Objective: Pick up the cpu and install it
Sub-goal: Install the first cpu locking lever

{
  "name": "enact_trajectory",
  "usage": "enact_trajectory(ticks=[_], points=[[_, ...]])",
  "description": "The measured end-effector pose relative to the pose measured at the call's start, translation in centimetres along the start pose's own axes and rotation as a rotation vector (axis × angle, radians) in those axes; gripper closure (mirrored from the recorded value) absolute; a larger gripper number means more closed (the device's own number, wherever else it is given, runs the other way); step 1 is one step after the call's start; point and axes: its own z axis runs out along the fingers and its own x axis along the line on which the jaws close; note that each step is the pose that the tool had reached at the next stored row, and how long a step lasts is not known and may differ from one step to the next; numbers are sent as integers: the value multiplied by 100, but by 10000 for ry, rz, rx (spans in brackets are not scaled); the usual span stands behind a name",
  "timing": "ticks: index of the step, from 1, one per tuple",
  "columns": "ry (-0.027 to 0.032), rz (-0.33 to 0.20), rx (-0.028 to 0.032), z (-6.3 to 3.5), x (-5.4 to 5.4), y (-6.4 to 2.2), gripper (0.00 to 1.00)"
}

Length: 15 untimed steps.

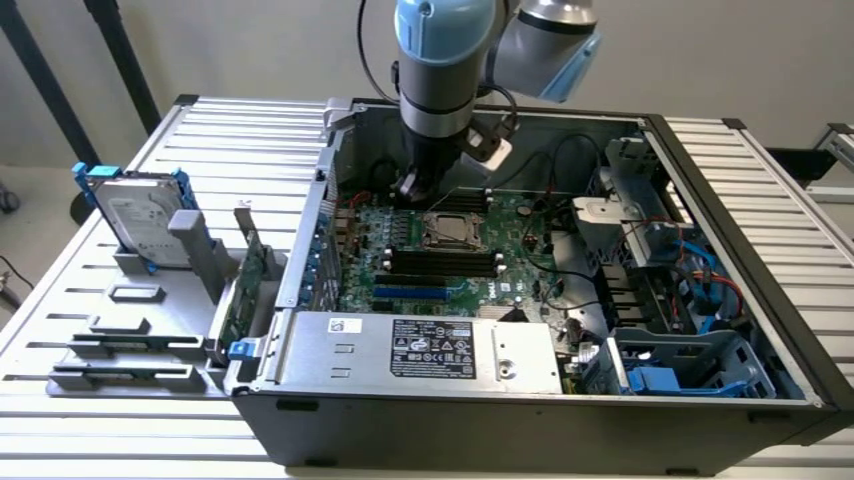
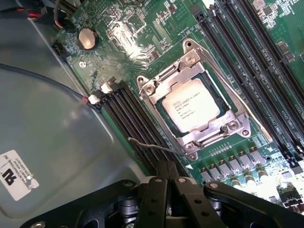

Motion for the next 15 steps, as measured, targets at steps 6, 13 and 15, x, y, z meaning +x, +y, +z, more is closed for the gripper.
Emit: enact_trajectory(ticks=[6,13,15], points=[[-80,-15,-98,78,-26,15,89],[-199,-27,-206,136,-46,21,89],[-217,-28,-220,147,-40,14,89]])
